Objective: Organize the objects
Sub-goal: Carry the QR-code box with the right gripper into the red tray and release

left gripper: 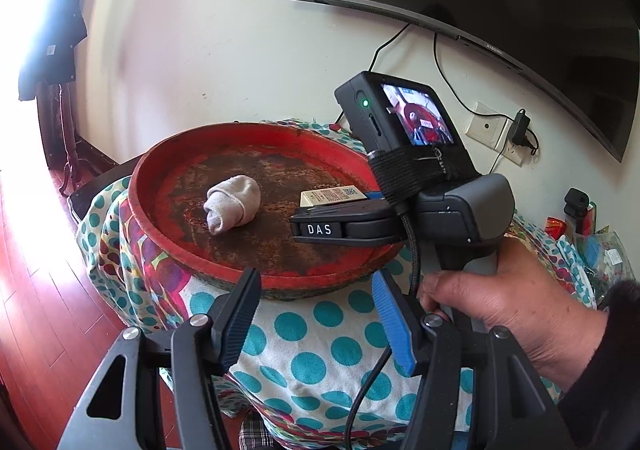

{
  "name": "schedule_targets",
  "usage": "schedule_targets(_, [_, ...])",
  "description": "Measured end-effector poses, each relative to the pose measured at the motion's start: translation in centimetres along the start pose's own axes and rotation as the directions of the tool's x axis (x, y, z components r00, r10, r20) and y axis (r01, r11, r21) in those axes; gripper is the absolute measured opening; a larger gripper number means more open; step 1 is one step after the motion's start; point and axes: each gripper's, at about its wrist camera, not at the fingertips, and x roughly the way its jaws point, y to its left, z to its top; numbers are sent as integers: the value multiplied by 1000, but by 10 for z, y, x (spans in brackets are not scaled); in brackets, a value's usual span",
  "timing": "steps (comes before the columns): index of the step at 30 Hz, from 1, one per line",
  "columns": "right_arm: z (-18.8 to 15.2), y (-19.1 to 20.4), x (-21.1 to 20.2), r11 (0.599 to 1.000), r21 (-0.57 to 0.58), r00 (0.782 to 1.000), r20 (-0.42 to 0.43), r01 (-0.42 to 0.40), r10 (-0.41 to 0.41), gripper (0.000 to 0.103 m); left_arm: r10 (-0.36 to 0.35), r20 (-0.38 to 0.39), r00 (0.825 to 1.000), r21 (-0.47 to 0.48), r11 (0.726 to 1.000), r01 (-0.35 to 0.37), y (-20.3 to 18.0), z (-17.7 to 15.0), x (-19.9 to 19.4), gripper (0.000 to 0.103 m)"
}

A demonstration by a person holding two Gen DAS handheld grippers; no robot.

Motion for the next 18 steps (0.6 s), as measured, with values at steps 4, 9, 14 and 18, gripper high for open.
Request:
schedule_targets(4, [2,2,4,1000,5,1000,-1,-5,5,63,2,-2,1000,2,1000,-2,1,0,1,59])
schedule_targets(9, [7,5,8,999,8,999,20,-49,49,84,12,4,1000,8,1000,-12,1,0,1,59])
schedule_targets(14, [9,-8,-18,998,57,994,113,0,-7,97,6,25,1000,4,1000,-6,-1,0,0,59])
schedule_targets(18, [-3,-44,-50,985,159,981,174,63,-90,98,-2,56,998,33,999,0,-10,0,-5,59])
